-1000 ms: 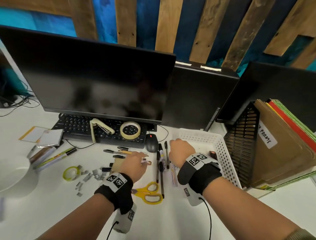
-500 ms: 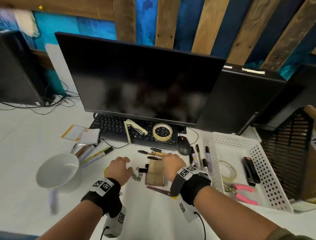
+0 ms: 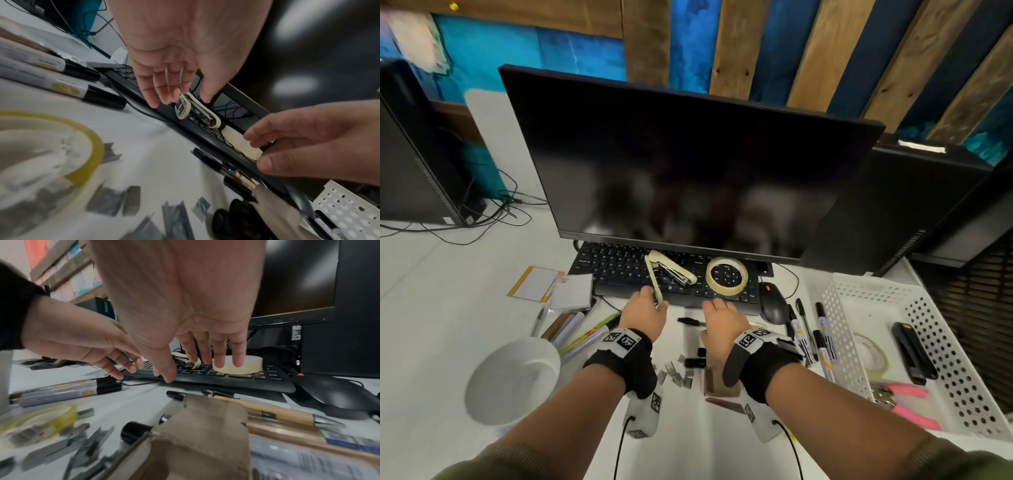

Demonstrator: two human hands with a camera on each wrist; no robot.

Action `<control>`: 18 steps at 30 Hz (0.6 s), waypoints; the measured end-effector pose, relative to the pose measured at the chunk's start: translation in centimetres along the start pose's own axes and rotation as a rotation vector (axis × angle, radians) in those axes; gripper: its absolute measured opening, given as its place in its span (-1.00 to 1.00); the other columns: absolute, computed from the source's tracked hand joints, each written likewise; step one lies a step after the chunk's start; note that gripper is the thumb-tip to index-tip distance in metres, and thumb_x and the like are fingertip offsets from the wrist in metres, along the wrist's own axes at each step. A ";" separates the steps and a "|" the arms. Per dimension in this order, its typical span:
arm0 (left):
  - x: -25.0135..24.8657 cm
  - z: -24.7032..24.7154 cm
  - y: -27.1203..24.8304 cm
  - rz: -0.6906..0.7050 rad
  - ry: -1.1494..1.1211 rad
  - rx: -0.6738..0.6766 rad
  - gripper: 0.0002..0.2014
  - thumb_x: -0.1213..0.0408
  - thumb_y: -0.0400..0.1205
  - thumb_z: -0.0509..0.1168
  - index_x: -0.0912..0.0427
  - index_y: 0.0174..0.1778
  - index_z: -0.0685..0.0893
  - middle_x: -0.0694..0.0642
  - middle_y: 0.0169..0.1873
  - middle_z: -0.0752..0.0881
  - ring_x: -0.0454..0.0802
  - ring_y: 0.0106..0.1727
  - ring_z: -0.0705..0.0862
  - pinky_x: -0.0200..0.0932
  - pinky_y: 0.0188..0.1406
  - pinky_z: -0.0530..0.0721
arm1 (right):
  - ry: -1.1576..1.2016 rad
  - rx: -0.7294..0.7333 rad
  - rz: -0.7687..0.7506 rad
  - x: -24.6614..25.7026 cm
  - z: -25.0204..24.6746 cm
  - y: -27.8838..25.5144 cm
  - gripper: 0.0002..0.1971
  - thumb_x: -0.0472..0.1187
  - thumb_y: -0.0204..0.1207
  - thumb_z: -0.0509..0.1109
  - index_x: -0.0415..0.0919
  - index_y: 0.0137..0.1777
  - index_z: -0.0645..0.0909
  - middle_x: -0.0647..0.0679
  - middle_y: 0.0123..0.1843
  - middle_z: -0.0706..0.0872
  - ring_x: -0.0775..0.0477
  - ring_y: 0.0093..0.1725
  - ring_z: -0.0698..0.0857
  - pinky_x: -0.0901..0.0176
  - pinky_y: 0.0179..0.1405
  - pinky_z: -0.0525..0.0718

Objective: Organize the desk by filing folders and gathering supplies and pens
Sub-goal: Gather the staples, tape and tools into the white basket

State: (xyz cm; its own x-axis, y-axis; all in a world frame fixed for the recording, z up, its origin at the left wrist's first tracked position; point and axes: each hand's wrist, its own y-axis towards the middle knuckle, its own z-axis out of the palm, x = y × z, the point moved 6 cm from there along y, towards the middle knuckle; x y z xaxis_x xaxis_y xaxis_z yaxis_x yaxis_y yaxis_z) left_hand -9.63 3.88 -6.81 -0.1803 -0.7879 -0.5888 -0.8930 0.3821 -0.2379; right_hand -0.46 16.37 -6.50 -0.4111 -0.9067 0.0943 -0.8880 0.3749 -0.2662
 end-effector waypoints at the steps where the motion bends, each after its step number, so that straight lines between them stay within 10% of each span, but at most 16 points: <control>1: 0.0 0.0 0.5 -0.017 -0.007 0.003 -0.64 0.12 0.67 0.17 0.26 0.30 0.44 0.27 0.23 0.58 0.23 0.23 0.59 0.05 0.26 0.53 | 0.006 -0.012 0.008 0.1 -0.2 0.6 -0.51 -0.23 0.52 0.28 -0.16 0.44 0.29 -0.10 0.45 0.43 -0.17 0.43 0.42 -0.03 0.28 0.48; 12: 0.5 0.7 4.0 -0.121 -0.003 0.040 -0.72 0.18 0.64 0.17 0.30 0.14 0.54 0.28 0.10 0.69 0.25 0.15 0.64 -0.04 0.03 0.56 | 0.151 -0.018 -0.022 2.1 -1.2 5.3 -0.26 -0.18 0.55 0.31 -0.27 0.62 -0.02 -0.21 0.60 0.22 -0.21 0.49 0.41 0.00 0.42 0.48; 18: 0.8 0.2 3.7 -0.132 0.017 0.035 -0.74 0.26 0.65 0.13 0.36 0.10 0.58 0.33 0.09 0.69 0.29 0.15 0.64 -0.06 -0.03 0.55 | 0.287 0.000 0.039 2.5 -1.0 5.8 -0.58 -0.18 0.62 0.24 -0.30 0.42 0.31 -0.28 0.30 0.58 -0.28 0.26 0.60 -0.03 0.14 0.57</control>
State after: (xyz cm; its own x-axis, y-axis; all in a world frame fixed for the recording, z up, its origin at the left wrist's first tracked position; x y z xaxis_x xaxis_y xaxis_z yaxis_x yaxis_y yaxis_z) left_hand -13.00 4.75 -8.36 -0.0690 -0.8406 -0.5372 -0.8946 0.2905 -0.3396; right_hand -6.82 16.50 -6.81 -0.4861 -0.8001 0.3516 -0.8706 0.4083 -0.2745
